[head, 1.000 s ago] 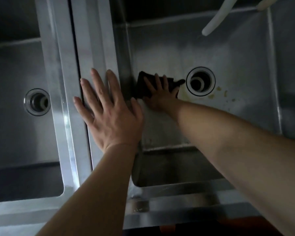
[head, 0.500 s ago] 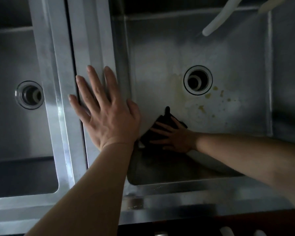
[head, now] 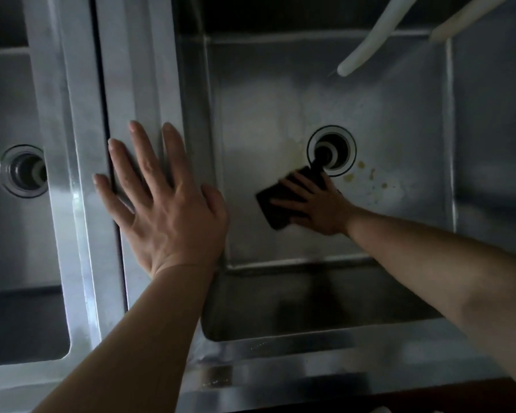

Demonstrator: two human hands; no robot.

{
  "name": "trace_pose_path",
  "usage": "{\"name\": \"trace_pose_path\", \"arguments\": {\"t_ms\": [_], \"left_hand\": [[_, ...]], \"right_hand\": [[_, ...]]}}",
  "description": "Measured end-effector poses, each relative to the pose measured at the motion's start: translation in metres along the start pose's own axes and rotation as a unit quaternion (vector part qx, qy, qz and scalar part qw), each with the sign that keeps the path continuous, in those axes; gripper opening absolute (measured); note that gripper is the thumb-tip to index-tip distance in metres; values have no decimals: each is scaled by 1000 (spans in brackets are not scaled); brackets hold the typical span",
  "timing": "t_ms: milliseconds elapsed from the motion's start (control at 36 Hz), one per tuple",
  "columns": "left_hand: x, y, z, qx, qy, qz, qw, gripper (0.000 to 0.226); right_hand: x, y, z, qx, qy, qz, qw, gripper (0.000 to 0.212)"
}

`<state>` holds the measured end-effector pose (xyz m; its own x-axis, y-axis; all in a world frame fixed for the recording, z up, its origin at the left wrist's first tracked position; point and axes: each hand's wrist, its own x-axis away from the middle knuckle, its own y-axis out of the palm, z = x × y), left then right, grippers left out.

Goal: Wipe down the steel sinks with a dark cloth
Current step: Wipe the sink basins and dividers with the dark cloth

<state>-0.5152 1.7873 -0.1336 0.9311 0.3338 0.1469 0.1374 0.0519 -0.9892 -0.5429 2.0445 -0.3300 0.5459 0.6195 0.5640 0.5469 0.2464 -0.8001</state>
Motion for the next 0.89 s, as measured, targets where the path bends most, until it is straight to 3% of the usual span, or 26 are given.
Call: {"name": "trace_pose_path", "arguments": {"t_ms": [194,333,417,556,750,806,889], "left_hand": [[0,4,-2,7,-1,15,1000,83],[-1,4,-1,3,-8,7,1000,81],[-1,4,-4,4,-10,15,1000,80],[0,4,-3,18,-14,22,1000,82],[0,2,1,5,-20,9,1000,80],[0,1,1,1,-23,7,1000,80],[1,0,1,2,-21,14,1000,80]], "right_hand": [[-106,-79,53,-120,172,48,977,63],[-121,-83,49,-213,251,45,943,70],[-107,-56,8,-241,241,30,940,79],[-48,8,-65,-159,171,4,972,89],[-10,14,-99,-149,91,-124,977,90],[-9,-5,-88,-184,84,-108,973,79],[-8,-35,-54,-293,132,-10,947,68]]}}
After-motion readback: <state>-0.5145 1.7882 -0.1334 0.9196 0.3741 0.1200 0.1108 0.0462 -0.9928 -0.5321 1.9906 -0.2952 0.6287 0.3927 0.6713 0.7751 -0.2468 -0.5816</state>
